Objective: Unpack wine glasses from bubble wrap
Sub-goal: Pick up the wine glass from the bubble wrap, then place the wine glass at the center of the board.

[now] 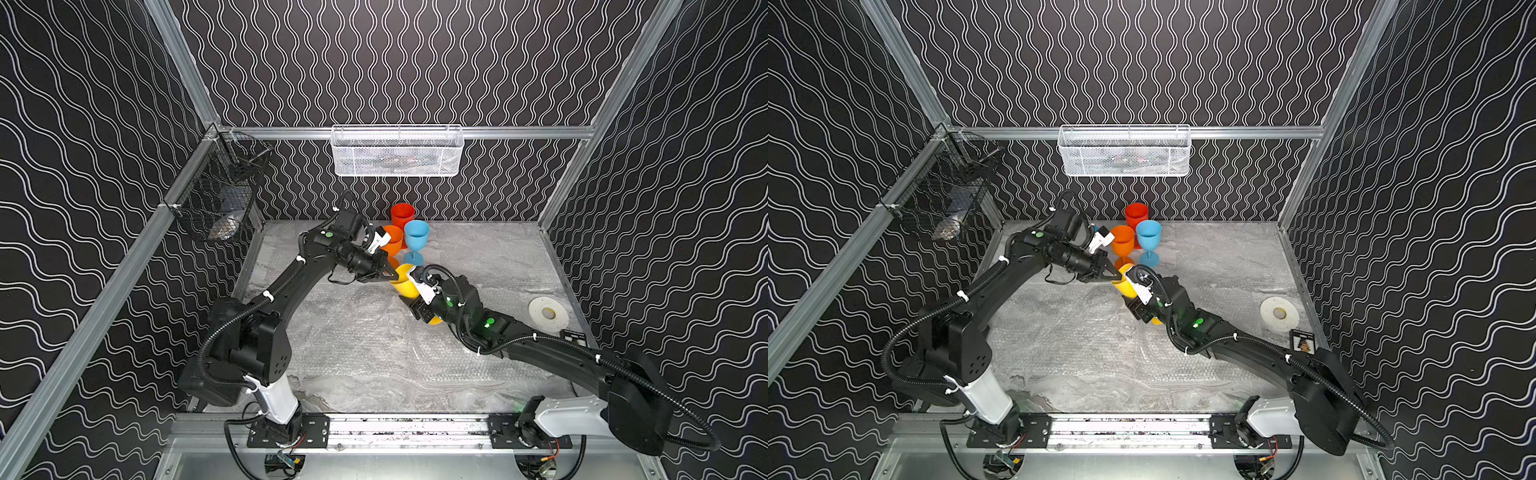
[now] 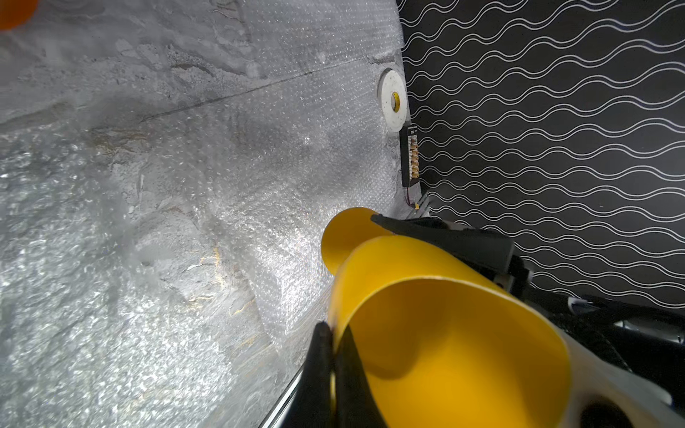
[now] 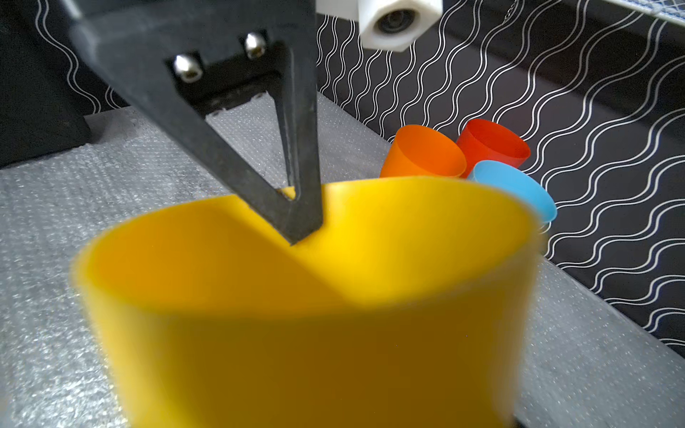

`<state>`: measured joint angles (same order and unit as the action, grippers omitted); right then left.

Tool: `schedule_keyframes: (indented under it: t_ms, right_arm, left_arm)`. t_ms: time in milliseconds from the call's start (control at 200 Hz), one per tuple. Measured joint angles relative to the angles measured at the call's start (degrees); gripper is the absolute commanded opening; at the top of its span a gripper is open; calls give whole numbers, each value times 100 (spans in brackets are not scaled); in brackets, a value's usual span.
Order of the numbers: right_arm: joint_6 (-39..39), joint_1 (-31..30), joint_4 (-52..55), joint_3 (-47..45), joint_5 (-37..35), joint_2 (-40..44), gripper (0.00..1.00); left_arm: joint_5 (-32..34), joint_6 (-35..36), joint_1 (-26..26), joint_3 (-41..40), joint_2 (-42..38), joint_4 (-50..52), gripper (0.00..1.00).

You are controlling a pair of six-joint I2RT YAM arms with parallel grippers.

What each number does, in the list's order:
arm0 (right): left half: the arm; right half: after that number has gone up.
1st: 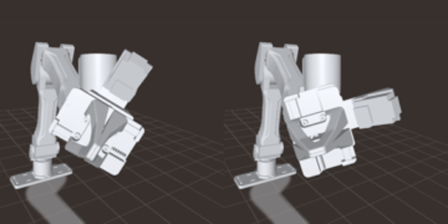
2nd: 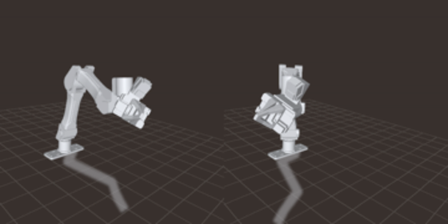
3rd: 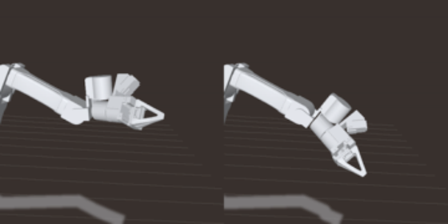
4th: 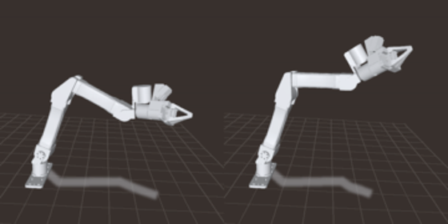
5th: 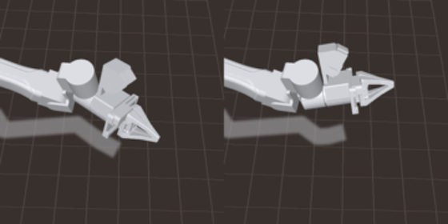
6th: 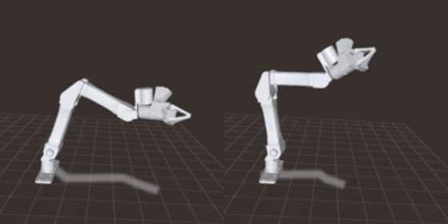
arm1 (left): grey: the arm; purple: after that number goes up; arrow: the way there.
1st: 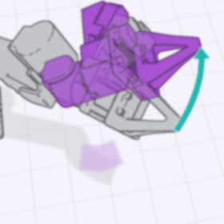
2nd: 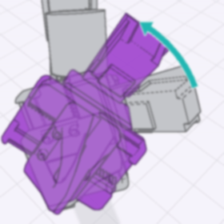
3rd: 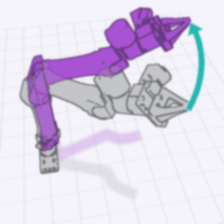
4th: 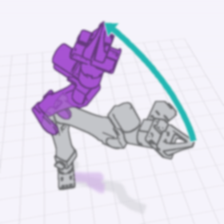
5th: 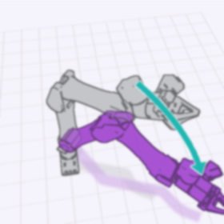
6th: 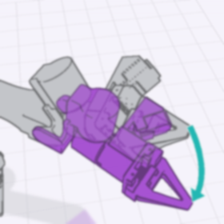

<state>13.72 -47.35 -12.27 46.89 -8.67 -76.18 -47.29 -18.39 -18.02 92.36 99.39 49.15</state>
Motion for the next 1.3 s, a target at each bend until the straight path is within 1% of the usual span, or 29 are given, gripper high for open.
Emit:
schedule_keyframes:
  t_ms: [370, 586, 701, 971, 1296]
  right_arm:
    - [-258, 0, -46, -46, 44, -11, 76]
    - [-597, 2, -90, -153, 39, 55, 82]
    - [-739, 15, -76, -258, 37, 105, 83]
    - [-1067, 15, -7, -533, 0, 461, 84]
    - [-1311, 15, 267, -863, -282, 927, 84]
  left_arm:
    - [79, 72, -7, 17, 0, 42, 0]
    - [94, 94, -26, -24, -2, -31, 0]
    - [138, 105, -26, -4, -2, -42, 0]
    - [446, 157, -20, 59, 70, -59, 0]
    - [1189, 282, -17, 380, 203, -4, 0]
